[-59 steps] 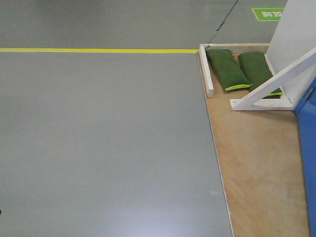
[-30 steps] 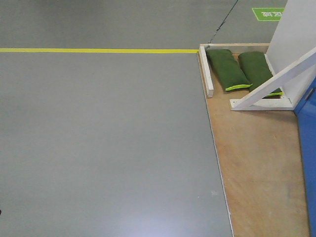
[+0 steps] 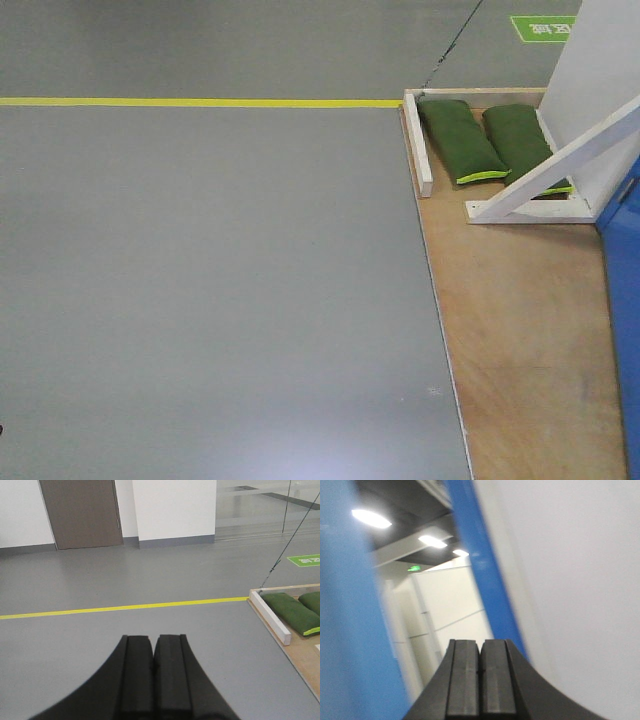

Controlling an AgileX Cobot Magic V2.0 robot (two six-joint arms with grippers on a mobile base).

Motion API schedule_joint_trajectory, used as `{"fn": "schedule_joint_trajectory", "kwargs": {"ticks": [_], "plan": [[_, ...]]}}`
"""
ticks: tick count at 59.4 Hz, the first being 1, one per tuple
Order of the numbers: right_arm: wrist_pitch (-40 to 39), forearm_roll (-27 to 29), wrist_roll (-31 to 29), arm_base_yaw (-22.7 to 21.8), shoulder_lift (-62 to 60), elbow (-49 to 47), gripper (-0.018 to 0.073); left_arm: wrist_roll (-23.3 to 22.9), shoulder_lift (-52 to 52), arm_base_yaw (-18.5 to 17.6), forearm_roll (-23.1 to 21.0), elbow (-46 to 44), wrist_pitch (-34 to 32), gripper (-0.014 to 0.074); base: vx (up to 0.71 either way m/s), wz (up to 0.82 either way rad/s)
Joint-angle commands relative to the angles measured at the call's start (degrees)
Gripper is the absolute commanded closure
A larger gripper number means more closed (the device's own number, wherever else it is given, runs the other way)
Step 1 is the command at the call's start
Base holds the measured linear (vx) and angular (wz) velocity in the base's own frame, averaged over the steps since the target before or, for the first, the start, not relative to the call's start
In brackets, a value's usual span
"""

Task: Move to blue door and open it

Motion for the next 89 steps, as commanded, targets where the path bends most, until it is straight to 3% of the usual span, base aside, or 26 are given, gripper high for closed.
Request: {"fn": "schedule_joint_trajectory", "kwargs": {"ticks": [1,14,42,58,71,89], "plan": [[-6.9,-0.1,-0.4,-3.9,2.5,-1.9,0.0567,-0.2,-0.7,-0.4,0.0,0.3,-4.8,0.0526,0.00,0.00],[-14.5,-0.7,-0.4,-5.6,12.8,-1.9,0.0567,-0.2,-0.7,-0.4,0.0,0.3,-4.8,0.0526,0.00,0.00],[-14.2,-3.4,-0.5,-5.3,25.7,-12.9,0.0567,-0.2,-0.7,-0.4,0.0,0.3,-4.8,0.0526,0.00,0.00],[-5.1,-3.4,-0.5,0.3,27.9,-21.3,0.0567,-0.2,-0.7,-0.4,0.0,0.3,-4.8,0.0526,0.00,0.00],[-3.3,-3.4,-0.5,6.1,27.6,-22.8,0.0567,-0.2,-0.7,-0.4,0.0,0.3,-4.9,0.0526,0.00,0.00],[0.9,-3.2,-0.3,7.1,23.9,-22.8,0.0567,-0.2,-0.7,-0.4,0.0,0.3,-4.8,0.0526,0.00,0.00]]}}
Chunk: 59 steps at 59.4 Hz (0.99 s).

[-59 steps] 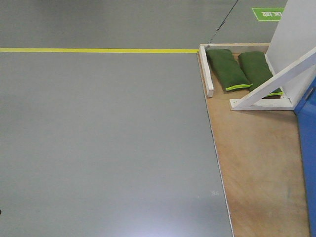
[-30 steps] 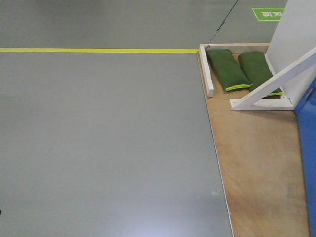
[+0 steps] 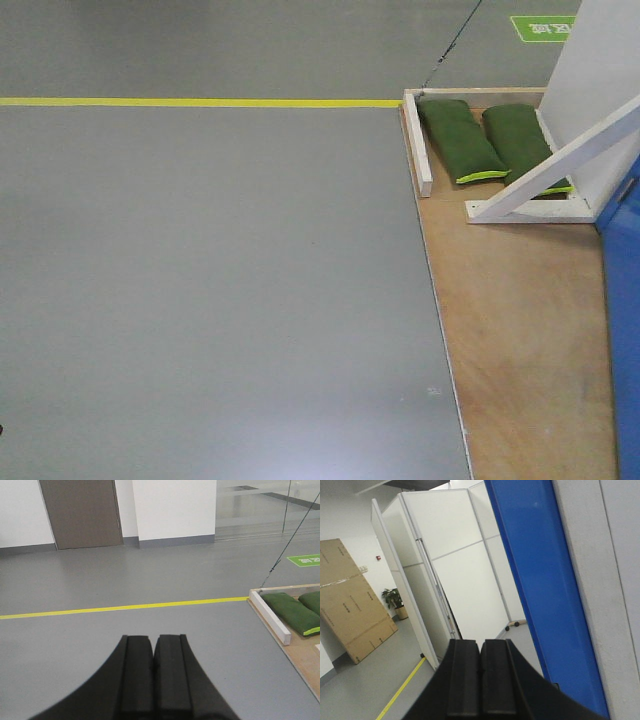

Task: Move to blue door and open it
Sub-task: 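Hook the right gripper behind the blue door edge and pull it toward the robot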

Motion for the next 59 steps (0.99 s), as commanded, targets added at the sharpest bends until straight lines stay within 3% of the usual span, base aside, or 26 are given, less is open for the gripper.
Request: {"fn": "schedule_joint_trajectory", "kwargs": {"ticks": [1,27,45,59], "plan": [[-3.1,-0.6,-0.3,0.5,-5.2,-2.4,0.0567,-0.2,-0.7,-0.4,0.0,0.3,-4.8,0.0526,0.00,0.00],[3.3,-0.6,-0.3,2.4,-14.4,-2.4,0.0567,-0.2,-0.7,-0.4,0.0,0.3,-4.8,0.0526,0.00,0.00],[8.8,-0.6,-0.3,12.1,-19.1,-2.3,0.0567,-0.2,-0.7,-0.4,0.0,0.3,-4.8,0.0526,0.00,0.00],[10.0,-0.6,-0.3,24.0,-22.5,-2.3,0.0567,-0.2,-0.7,-0.4,0.0,0.3,-4.8,0.0526,0.00,0.00]]}}
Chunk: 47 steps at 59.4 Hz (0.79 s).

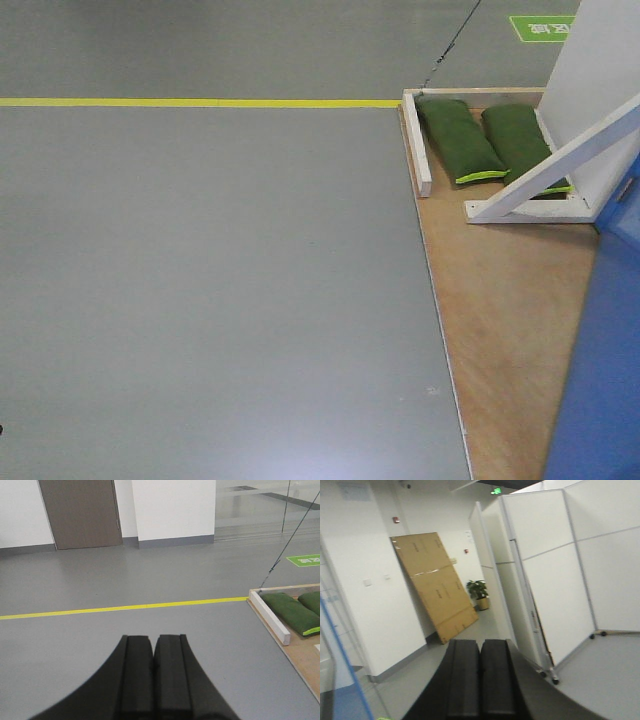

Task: Move to blue door and open it
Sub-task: 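Hook the right gripper behind the blue door edge and pull it toward the robot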

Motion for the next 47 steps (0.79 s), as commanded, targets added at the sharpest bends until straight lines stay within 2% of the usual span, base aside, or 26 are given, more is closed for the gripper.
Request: {"fn": "schedule_joint_trajectory", "kwargs": {"ticks": [1,16,47], "plan": [[-3.8,1.8,-0.1,5.7,-4.6,-2.3,0.0567,-0.2,-0.7,-0.4,0.0,0.3,-4.8,0.0526,0.00,0.00],[0.7,1.8,-0.1,20.9,-5.5,-2.3,0.0567,-0.2,-0.7,-0.4,0.0,0.3,-4.8,0.0526,0.00,0.00],[3.8,1.8,-0.1,50.6,-3.1,-2.3,0.0567,-0.2,-0.7,-0.4,0.0,0.3,-4.8,0.0526,0.00,0.00]]}}
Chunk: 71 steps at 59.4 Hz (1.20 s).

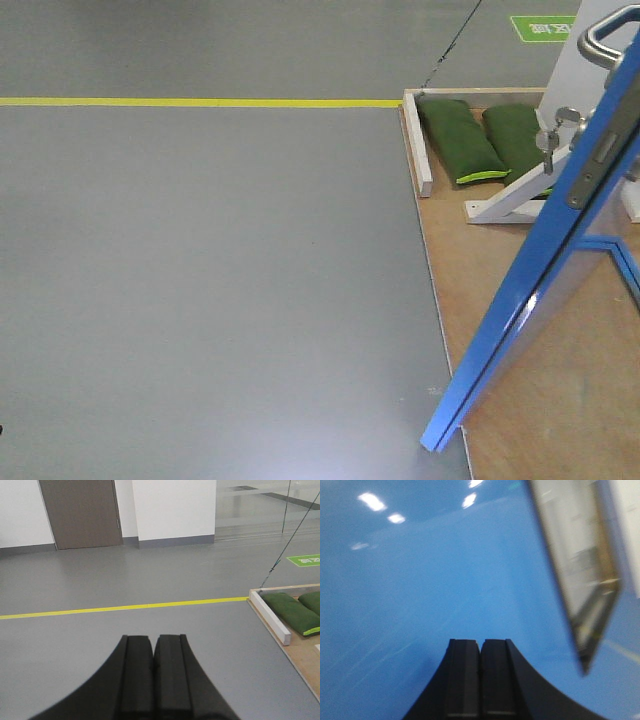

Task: Move to blue door and open it
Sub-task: 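Hook the right gripper behind the blue door edge and pull it toward the robot, then keep swinging the blue door open with the right gripper against its face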

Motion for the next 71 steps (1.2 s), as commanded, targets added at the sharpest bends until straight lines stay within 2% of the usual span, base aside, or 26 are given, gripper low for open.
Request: {"fn": "schedule_joint_trajectory", "kwargs": {"ticks": [1,11,28,39,51,71], "plan": [[-2.9,0.4,-0.4,3.9,0.0,-2.0,0.0567,-0.2,-0.7,-0.4,0.0,0.3,-4.8,0.0526,0.00,0.00],[-2.6,0.5,-0.4,10.4,2.9,-2.0,0.0567,-0.2,-0.7,-0.4,0.0,0.3,-4.8,0.0526,0.00,0.00],[-2.4,2.5,-0.4,16.0,6.7,-2.0,0.0567,-0.2,-0.7,-0.4,0.0,0.3,-4.8,0.0526,0.00,0.00],[-2.5,7.6,-0.4,17.9,7.9,-2.0,0.0567,-0.2,-0.7,-0.4,0.0,0.3,-4.8,0.0526,0.00,0.00],[-2.0,12.2,-0.4,18.0,8.0,-2.0,0.0567,-0.2,-0.7,-0.4,0.0,0.3,-4.8,0.0526,0.00,0.00],[-2.0,12.0,-0.4,17.8,8.0,-1.9,0.0567,-0.2,-0.7,-0.4,0.0,0.3,-4.8,0.0526,0.00,0.00]]}}
